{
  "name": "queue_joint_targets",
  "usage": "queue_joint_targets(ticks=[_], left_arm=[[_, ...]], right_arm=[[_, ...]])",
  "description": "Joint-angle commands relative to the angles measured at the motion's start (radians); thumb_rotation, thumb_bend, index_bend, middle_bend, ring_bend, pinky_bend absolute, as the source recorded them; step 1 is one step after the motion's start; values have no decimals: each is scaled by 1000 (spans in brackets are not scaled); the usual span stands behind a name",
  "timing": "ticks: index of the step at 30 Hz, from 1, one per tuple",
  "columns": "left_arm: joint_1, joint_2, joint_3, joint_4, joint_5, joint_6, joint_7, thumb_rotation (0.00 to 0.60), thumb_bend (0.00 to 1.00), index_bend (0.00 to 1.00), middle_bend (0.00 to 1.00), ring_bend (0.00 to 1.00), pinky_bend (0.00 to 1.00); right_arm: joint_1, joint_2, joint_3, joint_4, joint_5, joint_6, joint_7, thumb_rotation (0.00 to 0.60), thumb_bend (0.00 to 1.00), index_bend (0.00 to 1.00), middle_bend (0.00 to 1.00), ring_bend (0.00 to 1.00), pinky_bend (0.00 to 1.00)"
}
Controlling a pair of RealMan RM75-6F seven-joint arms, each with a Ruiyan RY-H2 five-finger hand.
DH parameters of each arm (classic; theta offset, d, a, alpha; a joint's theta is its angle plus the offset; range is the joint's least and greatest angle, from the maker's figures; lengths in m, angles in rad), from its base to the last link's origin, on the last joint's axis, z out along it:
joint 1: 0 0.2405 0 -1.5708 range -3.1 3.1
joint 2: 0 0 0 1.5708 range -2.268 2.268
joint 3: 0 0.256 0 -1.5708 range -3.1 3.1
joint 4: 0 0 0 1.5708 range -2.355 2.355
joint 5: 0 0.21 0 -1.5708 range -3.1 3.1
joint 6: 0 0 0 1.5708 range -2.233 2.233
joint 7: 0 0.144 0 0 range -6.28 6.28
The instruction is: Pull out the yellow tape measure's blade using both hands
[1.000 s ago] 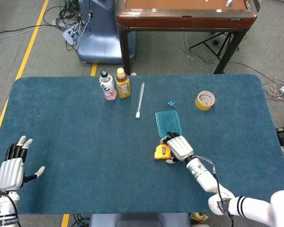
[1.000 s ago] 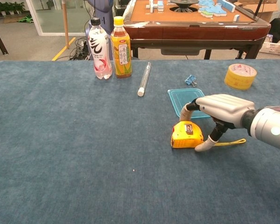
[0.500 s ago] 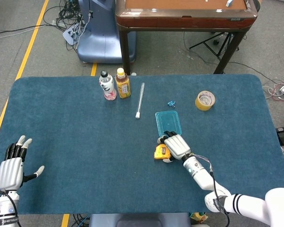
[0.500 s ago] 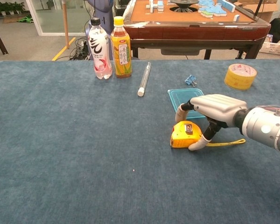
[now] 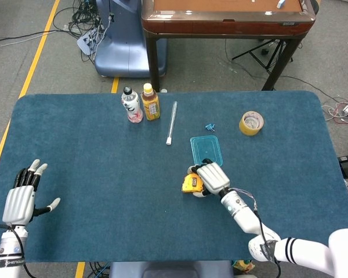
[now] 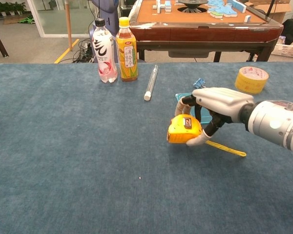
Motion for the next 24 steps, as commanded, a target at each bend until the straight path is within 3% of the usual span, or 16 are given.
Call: queue_joint_targets(ticks=[1,7,10,18,24], left_arm=[[-40,10,-29,-29,-23,-49,-22,600,174,102,0,0,0],[-107,12,-71,-83,-73,-136,-55,600,173,86,0,0,0],[-142,14,-89,-120,-98,-184,-81,600,173,65,0,0,0],[-204,-9,-134,-182,-166,-263,-192,600,174,2,0,0,0],[-246,-47,-142,-179,-207,-286,-179,600,173,0,0,0,0]], right_arm=[[19,17,47,-100,41,56,-96,600,564,640,660,518,241],[55,9,103,-214,135,106,-219,600,566,672,689,575,324],[76,5,121,-271,184,122,-267,600,567,690,701,600,428],[131,-38,160,-337,315,207,-397,600,586,724,732,674,607],[164,-84,175,-356,381,274,-455,600,609,746,749,704,699]])
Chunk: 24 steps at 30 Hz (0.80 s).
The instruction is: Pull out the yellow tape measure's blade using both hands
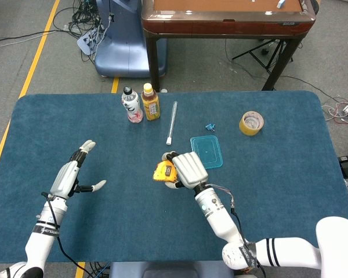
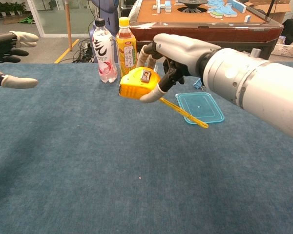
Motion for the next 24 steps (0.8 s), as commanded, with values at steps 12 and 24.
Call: queue_joint_targets(ticks=[12,24], left_arm=[[-63,-81,-15,8,-91,-26,-5,600,173,0,0,0,0],[-103,-175,-26,27,-176,19,62,600,174,0,0,0,0]], right_arm=[[69,-128,40,62,90,96,-33,600,628,763,758,739,736],[127,-226,82,157,136,108,-24,600,630,766,758,751,741]])
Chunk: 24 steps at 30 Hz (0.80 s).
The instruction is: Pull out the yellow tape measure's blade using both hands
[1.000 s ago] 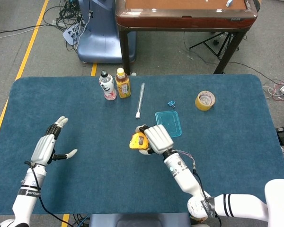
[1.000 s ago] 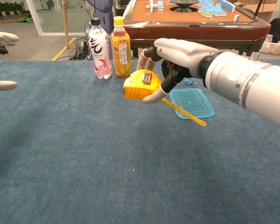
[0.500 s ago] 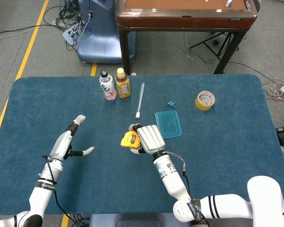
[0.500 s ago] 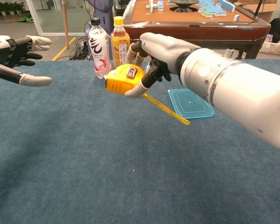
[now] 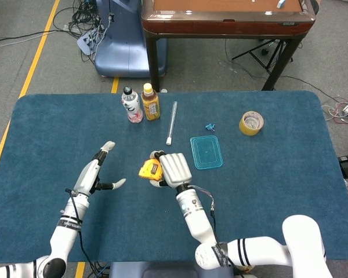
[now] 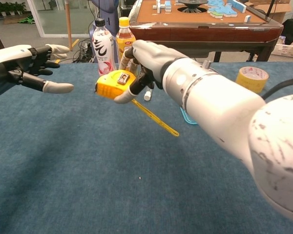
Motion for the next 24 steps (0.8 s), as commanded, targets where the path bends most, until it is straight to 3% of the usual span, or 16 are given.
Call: queue_joint_targets(ticks=[1,24], left_arm=[[-8,-25,-5,8,-20,15,8,600,174,0,0,0,0],[-28,-106,-20,36,-76,50,26,600,173,0,0,0,0]], right_arm=[[14,-19,9,21,9,-5,8,600,631,767,759,750,741],[85,-83,59,110,55,-39,14,600,651,767,758,753,741]])
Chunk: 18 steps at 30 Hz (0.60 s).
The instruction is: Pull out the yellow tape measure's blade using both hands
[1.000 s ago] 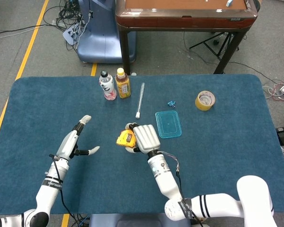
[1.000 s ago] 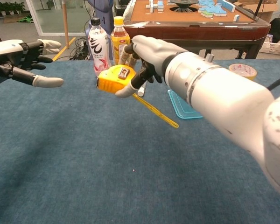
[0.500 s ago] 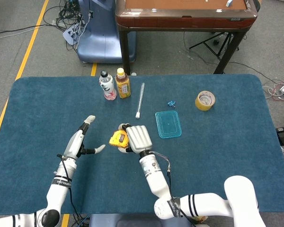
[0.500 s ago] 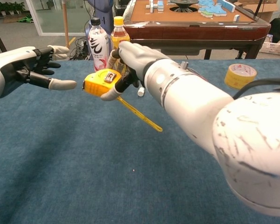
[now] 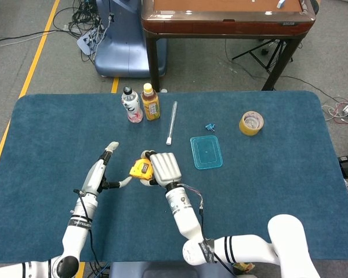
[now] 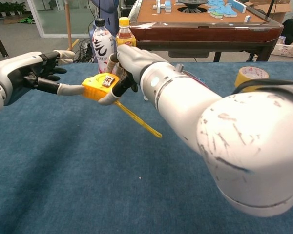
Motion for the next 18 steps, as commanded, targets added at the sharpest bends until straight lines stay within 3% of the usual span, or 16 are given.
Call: queue_joint_targets(ticks=[1,18], left_arm=[[-2,-4,-2,3,-4,0,2,600,173,0,0,0,0],[-7,-18,-9,19,-22,-1,5,600,173,0,0,0,0]], right_arm=[[7,-2,4,0,5,-2,-4,600,651,767,759,753,741],[30,0,9,4,31,-13,0,600,651,770,761,757,741]])
